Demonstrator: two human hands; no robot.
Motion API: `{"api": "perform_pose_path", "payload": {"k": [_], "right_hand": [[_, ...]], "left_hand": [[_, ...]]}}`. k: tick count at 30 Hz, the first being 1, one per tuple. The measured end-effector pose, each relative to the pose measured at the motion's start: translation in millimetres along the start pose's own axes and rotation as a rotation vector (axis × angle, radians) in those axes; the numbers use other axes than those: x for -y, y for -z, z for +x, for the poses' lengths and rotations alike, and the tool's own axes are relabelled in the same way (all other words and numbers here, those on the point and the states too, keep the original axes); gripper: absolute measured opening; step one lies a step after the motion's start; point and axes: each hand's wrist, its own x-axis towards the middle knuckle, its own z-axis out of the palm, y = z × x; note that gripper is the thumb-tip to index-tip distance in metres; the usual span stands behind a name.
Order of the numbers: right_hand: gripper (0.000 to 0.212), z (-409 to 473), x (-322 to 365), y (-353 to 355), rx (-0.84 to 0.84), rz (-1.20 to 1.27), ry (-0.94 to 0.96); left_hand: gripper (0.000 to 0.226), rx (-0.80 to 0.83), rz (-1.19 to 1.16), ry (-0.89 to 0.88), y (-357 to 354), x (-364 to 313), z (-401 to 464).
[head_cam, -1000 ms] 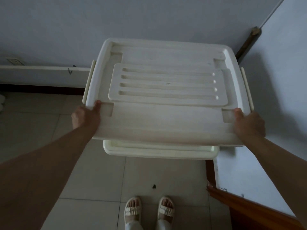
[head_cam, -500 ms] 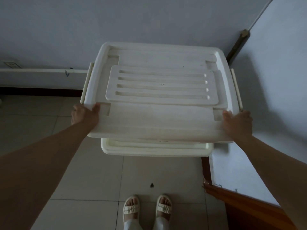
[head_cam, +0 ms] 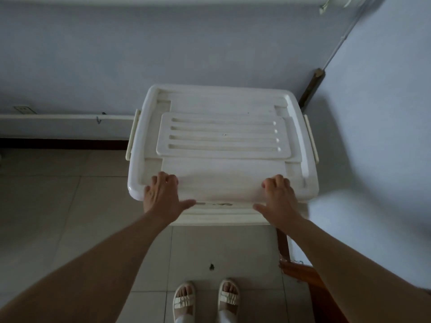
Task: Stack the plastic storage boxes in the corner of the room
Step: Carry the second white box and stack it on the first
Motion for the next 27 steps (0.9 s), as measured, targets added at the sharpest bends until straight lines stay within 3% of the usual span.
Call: {"api": "perform_pose_path", "payload": {"k": [5, 23, 27], "right_hand": [[0.035, 14.0, 8.8, 0.0, 0.043, -0.153, 0.054], [0.028, 19.5, 7.7, 4.0, 0.081, -0.174, 0.068], [0.036, 18.6, 8.5, 8.2, 0.139, -0.183, 0.081]], "left_hand": [[0.057, -0.055, 0.087, 0.015, -5.0, -7.7, 4.7], [0.048, -0.073, 0.055, 0.092, 0.0, -20.7, 4.3], [0.053, -0.015, 0.053, 0.126, 5.1, -26.5, 2.0]]}}
